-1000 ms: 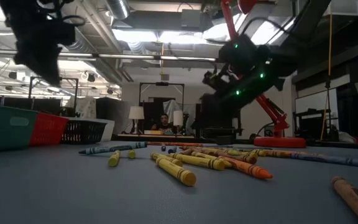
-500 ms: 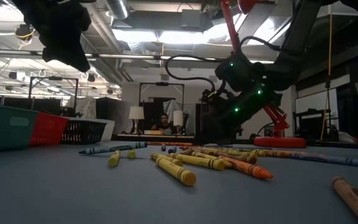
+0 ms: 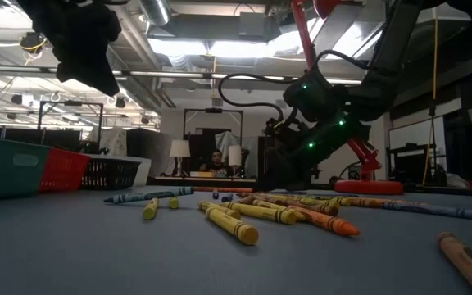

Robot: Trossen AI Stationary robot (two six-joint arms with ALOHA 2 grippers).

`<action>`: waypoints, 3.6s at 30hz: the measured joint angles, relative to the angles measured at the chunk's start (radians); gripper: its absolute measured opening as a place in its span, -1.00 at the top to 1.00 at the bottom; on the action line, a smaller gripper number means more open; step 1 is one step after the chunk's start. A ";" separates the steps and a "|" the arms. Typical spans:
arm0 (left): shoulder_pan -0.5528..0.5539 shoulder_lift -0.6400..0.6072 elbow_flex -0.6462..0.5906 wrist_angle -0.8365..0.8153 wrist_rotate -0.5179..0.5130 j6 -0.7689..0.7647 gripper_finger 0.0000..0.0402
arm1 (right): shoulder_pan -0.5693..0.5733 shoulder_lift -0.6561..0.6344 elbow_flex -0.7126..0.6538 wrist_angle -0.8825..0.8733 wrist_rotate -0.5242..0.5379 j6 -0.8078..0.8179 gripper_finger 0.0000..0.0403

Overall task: Sort crayons
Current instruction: Put the orange crayon into the transparent bin

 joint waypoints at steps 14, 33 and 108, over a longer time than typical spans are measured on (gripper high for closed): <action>0.000 0.201 0.000 0.142 -0.045 0.181 0.60 | -0.001 0.002 -0.002 0.020 -0.025 0.029 0.87; 0.000 0.491 0.000 0.587 0.191 0.548 0.61 | 0.074 0.005 0.016 0.228 -0.457 0.059 0.91; -0.013 0.506 0.000 0.543 0.273 0.416 0.70 | 0.151 0.002 0.167 0.172 -0.369 0.047 0.89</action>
